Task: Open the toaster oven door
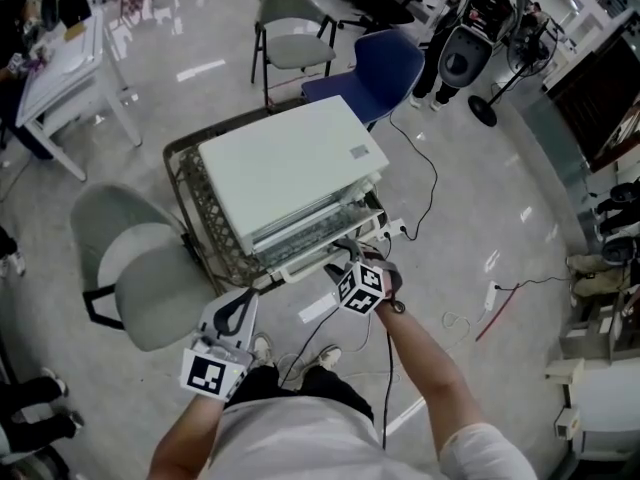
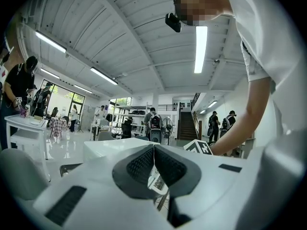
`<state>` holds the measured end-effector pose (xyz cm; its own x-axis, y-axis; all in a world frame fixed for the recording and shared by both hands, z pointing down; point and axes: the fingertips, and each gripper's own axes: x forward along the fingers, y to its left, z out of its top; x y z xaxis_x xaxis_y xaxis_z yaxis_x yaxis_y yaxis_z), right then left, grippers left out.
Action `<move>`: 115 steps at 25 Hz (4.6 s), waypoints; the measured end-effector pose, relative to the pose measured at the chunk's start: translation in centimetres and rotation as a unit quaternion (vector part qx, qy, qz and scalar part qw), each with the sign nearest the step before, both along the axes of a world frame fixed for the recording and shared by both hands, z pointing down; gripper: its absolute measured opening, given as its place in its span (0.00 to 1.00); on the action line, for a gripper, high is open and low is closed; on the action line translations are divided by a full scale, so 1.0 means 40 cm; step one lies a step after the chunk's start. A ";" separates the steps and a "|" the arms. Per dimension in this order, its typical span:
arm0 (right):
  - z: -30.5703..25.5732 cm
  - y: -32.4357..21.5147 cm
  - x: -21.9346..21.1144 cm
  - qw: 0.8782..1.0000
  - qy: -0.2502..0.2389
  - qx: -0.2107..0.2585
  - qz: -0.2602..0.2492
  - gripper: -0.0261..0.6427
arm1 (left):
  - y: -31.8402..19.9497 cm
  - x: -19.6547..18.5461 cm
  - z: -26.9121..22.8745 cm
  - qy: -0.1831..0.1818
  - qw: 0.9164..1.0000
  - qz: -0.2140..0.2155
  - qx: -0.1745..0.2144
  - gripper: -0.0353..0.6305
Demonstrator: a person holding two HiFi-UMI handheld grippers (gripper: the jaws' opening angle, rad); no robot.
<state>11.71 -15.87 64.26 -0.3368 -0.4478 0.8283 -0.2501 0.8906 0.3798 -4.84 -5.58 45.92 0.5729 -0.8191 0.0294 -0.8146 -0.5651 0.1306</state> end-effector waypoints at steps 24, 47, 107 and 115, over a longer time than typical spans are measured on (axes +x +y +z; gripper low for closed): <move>0.023 0.074 0.029 0.999 -0.012 -0.003 0.035 0.36 | 0.035 0.024 0.009 0.007 1.000 0.016 -0.007 0.09; 0.092 0.127 0.058 0.999 0.000 -0.025 0.048 0.36 | 0.044 0.020 0.031 -0.003 1.000 0.021 -0.017 0.09; 0.238 0.212 0.098 0.991 -0.020 -0.071 0.111 0.31 | 0.041 0.041 0.079 -0.026 0.998 0.047 -0.041 0.09; 0.256 0.216 0.104 0.988 -0.031 -0.080 0.130 0.30 | 0.044 0.043 0.084 -0.031 0.997 0.048 -0.047 0.09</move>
<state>15.86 -7.25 74.52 -0.2810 -0.3914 0.8763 -0.4963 0.8408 0.2163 -3.11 -3.82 49.28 0.6435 -0.7524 0.1408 -0.7653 -0.6287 0.1378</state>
